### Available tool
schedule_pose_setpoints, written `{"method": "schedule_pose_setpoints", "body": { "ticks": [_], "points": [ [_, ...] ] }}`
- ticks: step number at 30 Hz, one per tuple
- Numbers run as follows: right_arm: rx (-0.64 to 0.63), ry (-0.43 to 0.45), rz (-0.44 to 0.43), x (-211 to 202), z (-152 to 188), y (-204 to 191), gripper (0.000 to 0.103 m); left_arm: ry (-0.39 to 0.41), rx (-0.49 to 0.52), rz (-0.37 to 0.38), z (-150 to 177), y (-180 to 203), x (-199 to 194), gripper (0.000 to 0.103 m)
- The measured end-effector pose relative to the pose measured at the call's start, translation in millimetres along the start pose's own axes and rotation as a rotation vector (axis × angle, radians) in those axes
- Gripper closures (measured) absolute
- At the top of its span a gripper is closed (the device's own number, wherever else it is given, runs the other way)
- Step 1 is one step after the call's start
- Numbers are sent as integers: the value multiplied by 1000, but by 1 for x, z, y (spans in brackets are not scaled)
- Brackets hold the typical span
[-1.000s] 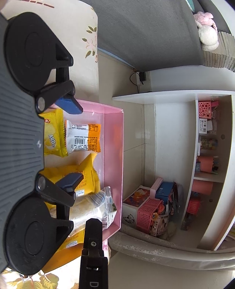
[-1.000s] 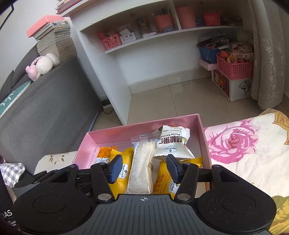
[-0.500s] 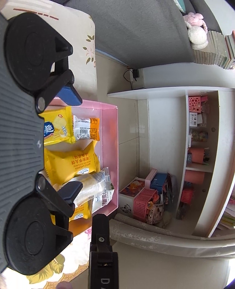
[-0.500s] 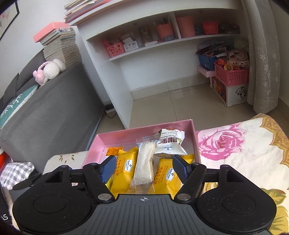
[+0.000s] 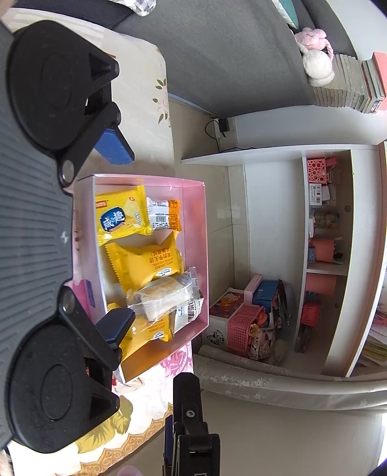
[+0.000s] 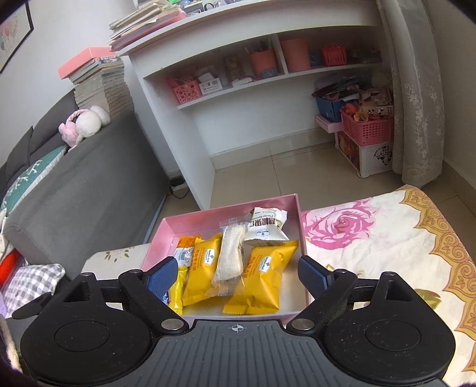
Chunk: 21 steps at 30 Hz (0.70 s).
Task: Organize snacks
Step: 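Move both tools back toward the snack pile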
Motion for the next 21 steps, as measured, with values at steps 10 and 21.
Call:
{"method": "schedule_pose_setpoints", "body": {
  "ticks": [10, 21],
  "points": [
    [-60, 4, -19, -27, 17, -18, 13, -16, -1, 4, 19, -4, -21, 0],
    [-144, -2, -51, -47, 44, -43, 9, -37, -6, 13, 38, -11, -42, 0]
  ]
}}
Point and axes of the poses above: each gripper's, at about its wrist camera, not at the fingertips, and x roughly the way its jaws point, y to its right, z to its underside, the point moved 9 cm from there along x, roughly the way its jaws point, and after that the axes turned 1 degree about -x, right-handed, at the moved point
